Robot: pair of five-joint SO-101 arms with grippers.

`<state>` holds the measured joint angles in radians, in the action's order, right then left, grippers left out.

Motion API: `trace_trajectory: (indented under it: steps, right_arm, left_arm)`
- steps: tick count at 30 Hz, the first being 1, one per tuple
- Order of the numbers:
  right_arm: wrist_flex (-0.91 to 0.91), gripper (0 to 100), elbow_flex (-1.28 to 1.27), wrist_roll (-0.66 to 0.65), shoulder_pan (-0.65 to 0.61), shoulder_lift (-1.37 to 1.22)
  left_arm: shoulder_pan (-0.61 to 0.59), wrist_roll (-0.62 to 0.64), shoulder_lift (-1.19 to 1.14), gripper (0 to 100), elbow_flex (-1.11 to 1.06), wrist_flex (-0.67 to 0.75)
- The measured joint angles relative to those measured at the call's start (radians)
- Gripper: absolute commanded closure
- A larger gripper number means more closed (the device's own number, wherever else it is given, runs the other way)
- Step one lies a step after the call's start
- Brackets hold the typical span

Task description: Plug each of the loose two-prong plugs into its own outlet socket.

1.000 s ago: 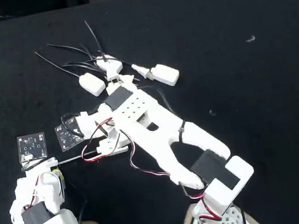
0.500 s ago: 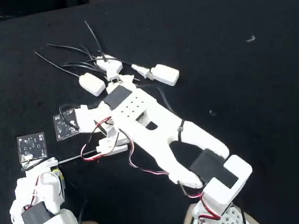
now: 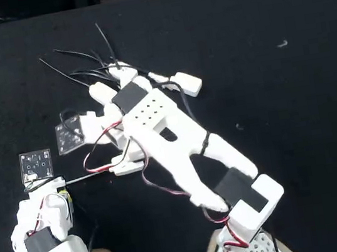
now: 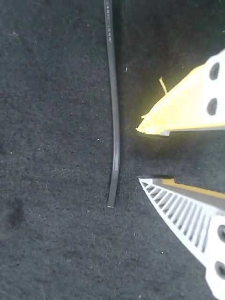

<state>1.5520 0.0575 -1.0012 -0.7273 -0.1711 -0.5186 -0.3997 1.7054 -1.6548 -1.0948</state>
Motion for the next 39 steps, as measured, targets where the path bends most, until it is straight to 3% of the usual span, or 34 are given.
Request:
trace_trajectory:
  steps: [6,14,25,39]
  right_arm:
    - [-0.157,76.2,-0.132,0.098,-0.080,-0.002]
    - [-0.275,76.2,-0.218,0.180,-0.083,-0.002]
    - [-0.282,76.2,-0.215,0.233,-0.084,-0.017]
    - [-0.382,76.5,-0.193,0.230,-0.084,-0.196]
  left_arm:
    - [-0.005,0.000,0.000,84,0.000,0.000]
    - [-0.015,0.002,0.000,84,0.000,0.000]
    - [-0.427,0.068,0.000,84,0.000,0.000]
    - [-0.454,0.068,0.000,84,-0.003,0.000]
